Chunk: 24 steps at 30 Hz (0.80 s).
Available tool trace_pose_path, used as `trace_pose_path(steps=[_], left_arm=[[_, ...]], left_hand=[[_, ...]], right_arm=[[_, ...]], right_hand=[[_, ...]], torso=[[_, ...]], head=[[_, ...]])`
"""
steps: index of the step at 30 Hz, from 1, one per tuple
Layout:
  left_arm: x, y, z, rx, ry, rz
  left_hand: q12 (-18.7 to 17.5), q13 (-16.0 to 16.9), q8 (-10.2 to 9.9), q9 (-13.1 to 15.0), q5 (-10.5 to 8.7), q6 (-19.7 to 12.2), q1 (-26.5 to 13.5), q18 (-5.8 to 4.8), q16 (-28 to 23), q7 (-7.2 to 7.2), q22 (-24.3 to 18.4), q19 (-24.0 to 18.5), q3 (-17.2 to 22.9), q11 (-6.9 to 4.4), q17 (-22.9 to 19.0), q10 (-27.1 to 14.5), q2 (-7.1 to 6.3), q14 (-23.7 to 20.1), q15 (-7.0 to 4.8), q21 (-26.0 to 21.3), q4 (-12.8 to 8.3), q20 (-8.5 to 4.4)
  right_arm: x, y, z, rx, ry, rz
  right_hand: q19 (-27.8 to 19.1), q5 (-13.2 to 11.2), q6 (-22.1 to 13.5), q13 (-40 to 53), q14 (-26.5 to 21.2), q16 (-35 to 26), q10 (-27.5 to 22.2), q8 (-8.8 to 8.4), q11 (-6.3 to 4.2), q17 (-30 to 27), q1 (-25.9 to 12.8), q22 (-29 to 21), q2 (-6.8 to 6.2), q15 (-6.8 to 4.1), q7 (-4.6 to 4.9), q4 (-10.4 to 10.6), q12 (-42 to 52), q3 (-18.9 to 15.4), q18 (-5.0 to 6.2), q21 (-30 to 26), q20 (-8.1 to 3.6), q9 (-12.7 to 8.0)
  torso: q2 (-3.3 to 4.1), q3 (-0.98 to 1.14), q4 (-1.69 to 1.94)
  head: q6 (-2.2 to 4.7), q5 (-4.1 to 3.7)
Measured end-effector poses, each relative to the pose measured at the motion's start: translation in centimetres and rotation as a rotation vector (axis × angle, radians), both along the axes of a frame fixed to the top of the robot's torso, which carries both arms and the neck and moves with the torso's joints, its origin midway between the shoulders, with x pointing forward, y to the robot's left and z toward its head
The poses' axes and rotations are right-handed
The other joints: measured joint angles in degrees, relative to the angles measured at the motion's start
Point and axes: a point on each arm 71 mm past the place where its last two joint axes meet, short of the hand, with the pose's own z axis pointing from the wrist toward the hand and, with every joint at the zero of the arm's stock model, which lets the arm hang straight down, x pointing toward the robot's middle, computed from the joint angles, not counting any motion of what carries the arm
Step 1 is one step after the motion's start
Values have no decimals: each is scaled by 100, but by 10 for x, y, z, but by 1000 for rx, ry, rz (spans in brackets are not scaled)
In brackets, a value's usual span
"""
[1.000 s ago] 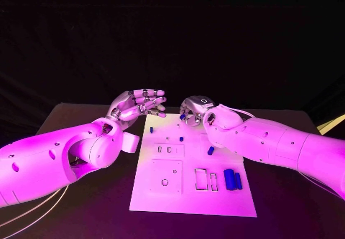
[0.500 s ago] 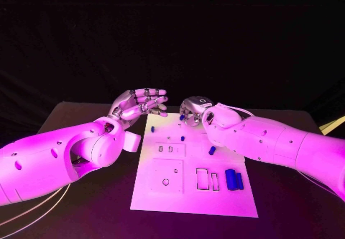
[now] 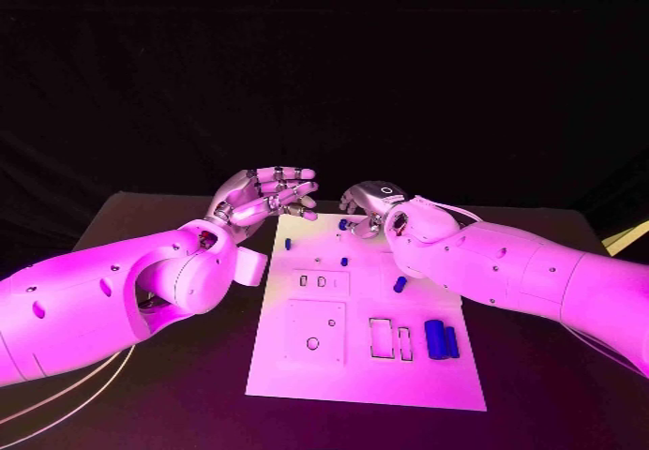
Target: Assemble the parts on the task board
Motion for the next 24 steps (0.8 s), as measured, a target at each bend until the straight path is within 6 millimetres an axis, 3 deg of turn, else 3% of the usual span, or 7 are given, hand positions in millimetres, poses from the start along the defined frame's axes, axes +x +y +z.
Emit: trace_pose_path(steps=[7,11,14,16,17,23,24], left_arm=[[1,3,0,3,0,7],[4,6,-1,5,1,13],[6,8,-2,7,1,18],[7,9,-2,8,2,20],[8,9,-3,8,2,22],[9,11,-3,9,2,24],[9,12,-3,9,2,24]], left_hand=[[0,0,0,0,0,0,0,0,0,0,0,0,0,0,1,0,0,0,0,0,0,0],[0,0,0,0,0,0,0,0,0,0,1,0,0,0,1,0,0,0,0,0,0,0],[0,0,0,0,0,0,0,0,0,0,28,0,0,0,2,0,0,0,0,1,0,0],[0,0,0,0,0,0,0,0,0,0,33,0,0,0,2,0,0,0,0,1,0,0],[0,0,0,0,0,0,0,0,0,0,34,0,0,0,2,0,0,0,0,1,0,0],[0,0,0,0,0,0,0,0,0,0,34,-1,0,0,2,0,0,0,0,1,0,0],[0,0,0,0,0,0,0,0,0,0,34,-1,0,0,2,0,0,0,0,1,0,-1]], right_arm=[[-8,-23,7,41,-13,-9],[-13,-46,17,126,5,-45],[-14,-66,23,186,50,-87],[-13,-82,26,216,96,-121],[-12,-88,26,223,114,-133],[-11,-111,23,231,195,-175],[-10,-114,22,229,205,-181]], right_hand=[[61,45,-1,-8,5,2,21,0,-53,67,1,146,0,-2,-4,50,118,-50,-5,18,-57,0],[294,421,155,22,144,264,436,-1,-21,461,92,613,-92,-2,67,56,456,-56,-14,304,-80,1],[331,421,213,253,200,358,689,0,-74,535,93,704,-94,-67,3,56,819,-57,-19,435,-122,2],[469,689,222,1752,185,724,774,106,-227,1211,218,1081,-218,-225,-106,64,2241,-763,-72,660,-174,233],[531,743,181,2544,137,874,639,276,-213,1354,218,1213,-217,-160,-73,238,3130,-1055,-110,775,-233,351],[758,744,-71,5447,171,1501,587,703,-142,1825,219,1605,-217,-117,-67,533,6122,-1509,-154,1171,-149,527],[786,744,-87,5930,175,1608,729,782,-143,1825,219,1605,-216,-112,-67,632,6601,-1618,-286,1269,-122,530]], torso=[[-9,11,-15],[-20,17,-36],[-30,25,-55],[-40,28,-68],[-43,32,-73],[-59,46,-94],[-59,49,-97]], head=[[28,-15],[51,-43],[57,-72],[58,-97],[60,-105],[70,-126],[66,-129]])
